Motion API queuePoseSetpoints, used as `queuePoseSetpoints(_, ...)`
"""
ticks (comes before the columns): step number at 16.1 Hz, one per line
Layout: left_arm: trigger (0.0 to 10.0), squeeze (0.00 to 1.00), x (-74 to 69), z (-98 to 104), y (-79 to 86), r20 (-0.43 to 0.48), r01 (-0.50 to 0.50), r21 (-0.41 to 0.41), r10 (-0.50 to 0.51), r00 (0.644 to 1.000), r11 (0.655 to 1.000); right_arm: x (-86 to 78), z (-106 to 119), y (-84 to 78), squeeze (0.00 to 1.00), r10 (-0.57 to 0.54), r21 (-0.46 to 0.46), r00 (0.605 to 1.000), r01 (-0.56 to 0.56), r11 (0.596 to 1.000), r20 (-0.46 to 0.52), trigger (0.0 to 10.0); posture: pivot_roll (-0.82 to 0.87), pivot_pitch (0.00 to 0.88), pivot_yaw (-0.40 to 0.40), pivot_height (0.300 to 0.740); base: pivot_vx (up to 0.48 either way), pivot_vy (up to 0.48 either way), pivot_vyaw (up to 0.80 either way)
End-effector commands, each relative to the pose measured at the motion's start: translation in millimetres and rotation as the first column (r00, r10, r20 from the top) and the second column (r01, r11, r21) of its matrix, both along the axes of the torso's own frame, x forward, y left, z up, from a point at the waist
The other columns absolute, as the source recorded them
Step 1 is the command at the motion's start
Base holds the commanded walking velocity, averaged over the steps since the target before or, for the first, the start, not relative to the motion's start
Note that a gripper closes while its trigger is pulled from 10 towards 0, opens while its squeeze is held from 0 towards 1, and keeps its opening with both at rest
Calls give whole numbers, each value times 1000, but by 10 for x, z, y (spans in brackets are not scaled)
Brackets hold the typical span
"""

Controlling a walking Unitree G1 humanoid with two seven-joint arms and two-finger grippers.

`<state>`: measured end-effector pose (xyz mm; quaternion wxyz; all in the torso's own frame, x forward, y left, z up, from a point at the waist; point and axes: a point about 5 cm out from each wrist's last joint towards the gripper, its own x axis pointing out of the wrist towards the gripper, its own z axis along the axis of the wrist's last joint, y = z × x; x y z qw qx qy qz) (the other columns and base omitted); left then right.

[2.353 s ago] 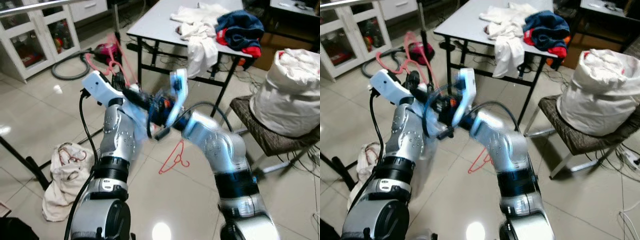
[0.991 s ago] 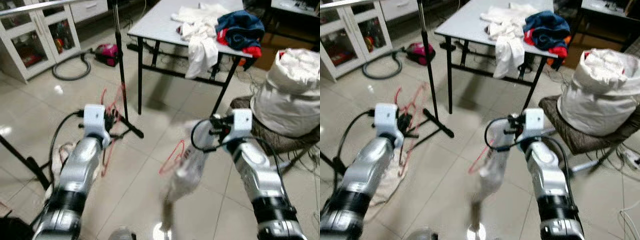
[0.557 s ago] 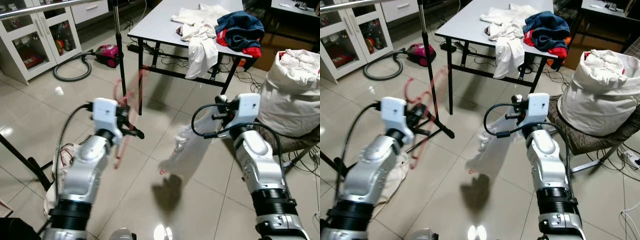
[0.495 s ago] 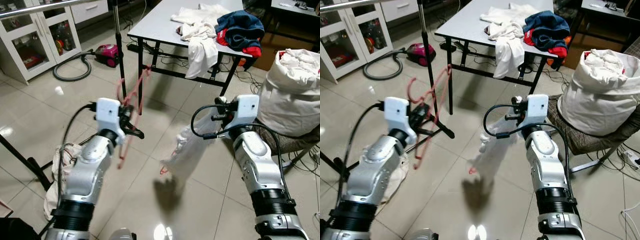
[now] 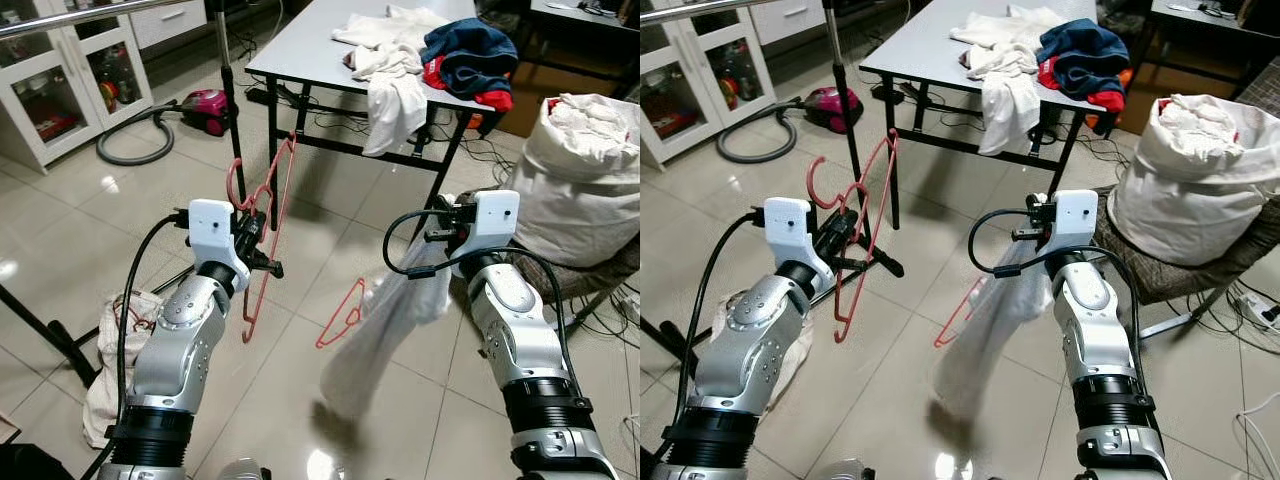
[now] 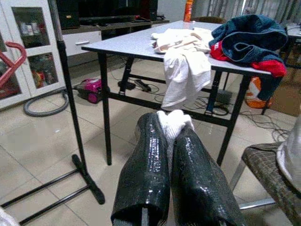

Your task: Hang hanger

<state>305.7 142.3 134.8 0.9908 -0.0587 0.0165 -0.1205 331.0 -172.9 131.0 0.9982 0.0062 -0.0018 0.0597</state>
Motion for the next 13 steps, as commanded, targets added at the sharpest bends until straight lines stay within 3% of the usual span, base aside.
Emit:
queuePoseSetpoints(1, 10000, 0, -17, -55, -6, -11, -8, 14, 8, 1000, 1000, 23, 77, -33, 0, -5, -27, 999, 6, 1000, 44, 10000, 34, 0, -17, 740, 0, 0, 0)
queuePoseSetpoints(4, 10000, 0, -36, -86, -4, -1, -12, 6, 12, 1000, 1000, 13, 66, -34, 0, -8, -23, 999, 9, 1000, 50, 10000, 27, 0, -15, 740, 0, 0, 0)
queuePoseSetpoints(8, 10000, 0, 1, 77, -62, 96, -17, -11, 18, 995, 1000, 18, 74, -10, 0, -14, -30, 997, 17, 999, 71, 10000, 28, 0, -9, 740, 408, 253, 0)
queuePoseSetpoints(13, 10000, 0, 27, 104, -81, 111, -21, -22, 24, 994, 1000, 29, 73, 0, 0, -13, -34, 997, 16, 999, 77, 10000, 26, 0, -7, 740, 384, 286, 0)
